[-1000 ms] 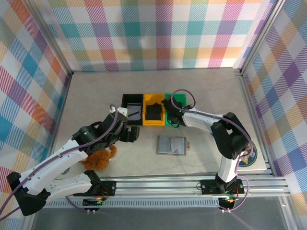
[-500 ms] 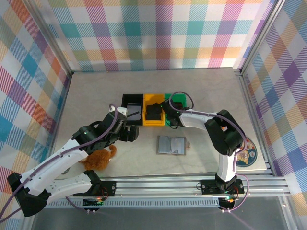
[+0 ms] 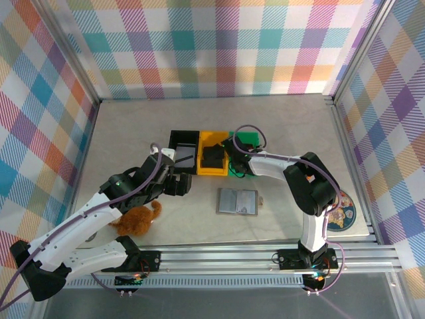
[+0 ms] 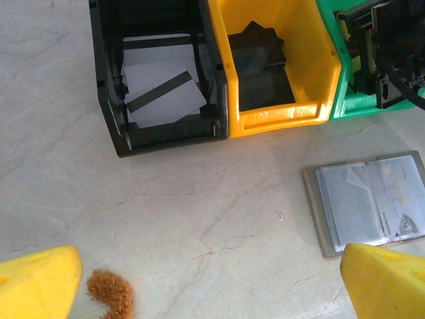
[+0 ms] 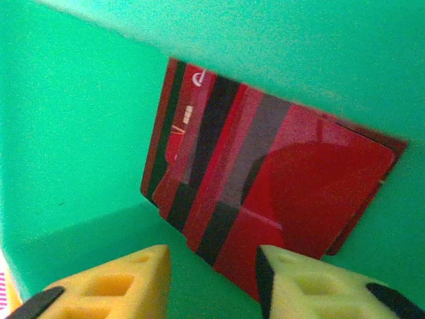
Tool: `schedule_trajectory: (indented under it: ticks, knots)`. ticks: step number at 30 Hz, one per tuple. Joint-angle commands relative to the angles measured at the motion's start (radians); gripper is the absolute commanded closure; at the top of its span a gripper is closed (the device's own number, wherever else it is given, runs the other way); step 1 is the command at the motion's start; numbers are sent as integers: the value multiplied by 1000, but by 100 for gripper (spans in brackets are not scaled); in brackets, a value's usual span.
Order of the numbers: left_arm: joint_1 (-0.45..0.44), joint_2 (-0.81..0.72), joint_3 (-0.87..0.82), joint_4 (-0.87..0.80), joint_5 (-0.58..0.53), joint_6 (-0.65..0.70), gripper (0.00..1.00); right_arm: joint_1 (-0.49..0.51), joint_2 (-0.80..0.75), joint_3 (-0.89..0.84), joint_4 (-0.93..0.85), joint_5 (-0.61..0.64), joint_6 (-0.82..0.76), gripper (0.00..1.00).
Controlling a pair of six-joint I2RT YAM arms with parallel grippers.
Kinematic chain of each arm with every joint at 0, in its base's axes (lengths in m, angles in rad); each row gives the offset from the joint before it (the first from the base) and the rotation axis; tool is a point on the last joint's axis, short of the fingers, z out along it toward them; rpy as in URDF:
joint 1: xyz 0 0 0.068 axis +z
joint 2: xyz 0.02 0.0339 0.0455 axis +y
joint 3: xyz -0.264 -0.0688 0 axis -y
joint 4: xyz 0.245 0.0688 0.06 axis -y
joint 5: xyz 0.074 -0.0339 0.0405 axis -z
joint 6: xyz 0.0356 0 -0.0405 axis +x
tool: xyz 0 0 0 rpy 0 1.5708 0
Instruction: Take the credit cards out of the card holder
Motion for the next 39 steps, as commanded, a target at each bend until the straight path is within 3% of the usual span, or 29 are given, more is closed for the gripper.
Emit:
schedule_trajectory:
  ticks: [1, 7, 16, 20, 26, 30, 35, 39]
  knots:
    - [13, 0, -15, 22, 14, 21, 0, 6, -39, 19, -7, -9, -92, 54]
    - [21, 11, -9, 19, 20, 19, 0, -3, -51, 110, 1, -79, -299, 35]
    - [24, 15, -9, 18, 30, 15, 0, -9, -111, 177, -96, -126, -448, 23]
    - [25, 29, -3, 17, 55, 6, 0, -2, -172, 249, -237, -191, -587, 0]
    - [25, 60, -8, 20, 144, -31, 0, -2, -388, 156, -341, -229, -761, 1]
    - [25, 104, -9, 31, 280, -80, 0, -5, -512, 76, -395, -377, -934, 1]
    - [24, 144, -30, 105, 425, -166, 0, -10, -644, -67, -511, -525, -1013, 1]
    - [15, 193, -59, 193, 502, -237, 0, -10, -750, -218, -527, -551, -1039, 1]
